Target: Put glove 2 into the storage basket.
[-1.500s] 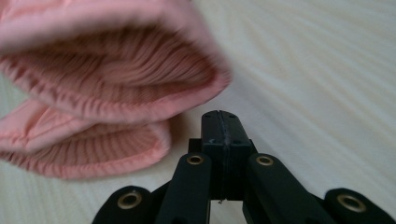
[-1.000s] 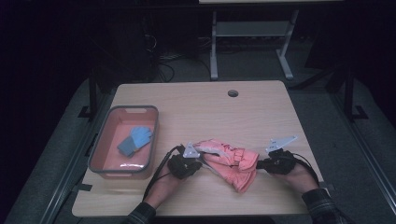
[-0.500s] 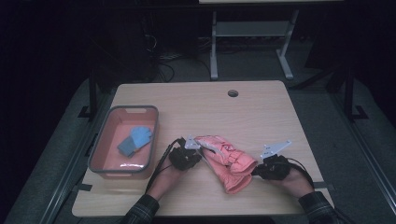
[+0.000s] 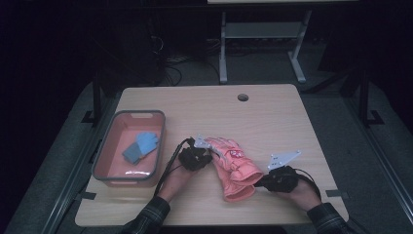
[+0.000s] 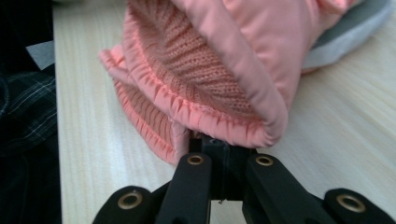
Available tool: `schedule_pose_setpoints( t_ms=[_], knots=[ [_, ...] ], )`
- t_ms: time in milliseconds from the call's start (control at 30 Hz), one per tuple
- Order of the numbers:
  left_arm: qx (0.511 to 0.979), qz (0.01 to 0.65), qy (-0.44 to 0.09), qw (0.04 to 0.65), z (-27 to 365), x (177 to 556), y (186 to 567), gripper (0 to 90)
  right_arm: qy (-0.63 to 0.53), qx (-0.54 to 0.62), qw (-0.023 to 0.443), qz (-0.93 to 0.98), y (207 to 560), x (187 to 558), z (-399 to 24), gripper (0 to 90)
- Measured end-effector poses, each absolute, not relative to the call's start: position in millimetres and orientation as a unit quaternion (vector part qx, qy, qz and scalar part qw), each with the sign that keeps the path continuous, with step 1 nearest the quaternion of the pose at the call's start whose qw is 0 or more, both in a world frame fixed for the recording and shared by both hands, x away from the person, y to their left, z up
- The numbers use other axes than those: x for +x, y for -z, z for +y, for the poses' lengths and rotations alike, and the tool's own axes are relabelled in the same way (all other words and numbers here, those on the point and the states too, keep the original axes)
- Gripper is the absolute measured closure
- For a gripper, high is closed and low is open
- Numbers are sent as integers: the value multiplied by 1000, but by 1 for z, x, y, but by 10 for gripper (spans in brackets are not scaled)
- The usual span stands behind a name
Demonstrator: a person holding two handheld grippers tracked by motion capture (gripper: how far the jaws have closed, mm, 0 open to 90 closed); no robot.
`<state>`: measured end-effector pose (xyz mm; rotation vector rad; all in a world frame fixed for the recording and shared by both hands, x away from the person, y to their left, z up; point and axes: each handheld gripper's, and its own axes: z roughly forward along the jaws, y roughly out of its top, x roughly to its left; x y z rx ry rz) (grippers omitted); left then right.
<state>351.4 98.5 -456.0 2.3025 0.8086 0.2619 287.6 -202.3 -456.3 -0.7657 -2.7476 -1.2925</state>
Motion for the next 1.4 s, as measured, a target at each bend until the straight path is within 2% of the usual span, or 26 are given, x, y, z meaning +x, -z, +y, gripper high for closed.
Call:
schedule_pose_setpoints(
  t_ms=[533, 733, 1000, 1100, 1200, 1233, 1400],
  knots=[
    [882, 298, -81, 356, 90, 347, 454, 896, 407, -202, 39, -890, 463, 279, -159, 900],
    [883, 294, -80, 357, 94, 346, 451, 891, 398, -204, 41, -893, 464, 278, -160, 900],
    [884, 285, -67, 364, 115, 324, 435, 732, 410, -261, 19, -874, 452, 284, -199, 769],
    [881, 277, -62, 377, 121, 315, 427, 695, 417, -271, 13, -868, 449, 287, -207, 747],
    [880, 264, -51, 391, 124, 304, 420, 629, 424, -277, 6, -862, 445, 291, -210, 717],
    [884, 246, -47, 394, 125, 297, 416, 583, 427, -278, 4, -860, 442, 293, -211, 694],
    [888, 218, -42, 402, 120, 286, 412, 548, 432, -283, -2, -856, 436, 300, -210, 692]
  ],
)
